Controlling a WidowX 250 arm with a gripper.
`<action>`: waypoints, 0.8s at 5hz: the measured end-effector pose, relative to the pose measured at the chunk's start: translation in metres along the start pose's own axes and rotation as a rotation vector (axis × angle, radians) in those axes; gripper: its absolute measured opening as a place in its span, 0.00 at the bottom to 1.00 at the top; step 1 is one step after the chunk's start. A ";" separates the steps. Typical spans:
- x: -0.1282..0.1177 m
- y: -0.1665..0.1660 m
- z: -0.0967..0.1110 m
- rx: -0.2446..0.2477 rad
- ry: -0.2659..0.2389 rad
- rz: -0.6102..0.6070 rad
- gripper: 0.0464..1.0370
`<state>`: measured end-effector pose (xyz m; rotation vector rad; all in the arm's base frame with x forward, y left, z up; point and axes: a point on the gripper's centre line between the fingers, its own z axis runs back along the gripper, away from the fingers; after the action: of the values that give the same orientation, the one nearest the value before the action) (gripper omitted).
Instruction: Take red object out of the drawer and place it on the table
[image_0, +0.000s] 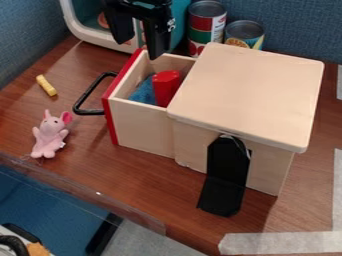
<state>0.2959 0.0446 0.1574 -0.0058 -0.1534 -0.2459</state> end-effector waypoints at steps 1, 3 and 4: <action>-0.001 0.000 -0.009 -0.014 0.027 -0.003 0.96; -0.001 0.007 -0.023 -0.029 0.100 -0.199 0.96; 0.003 0.012 -0.030 -0.074 0.120 -0.348 0.96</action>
<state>0.3059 0.0552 0.1285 -0.0377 -0.0245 -0.5977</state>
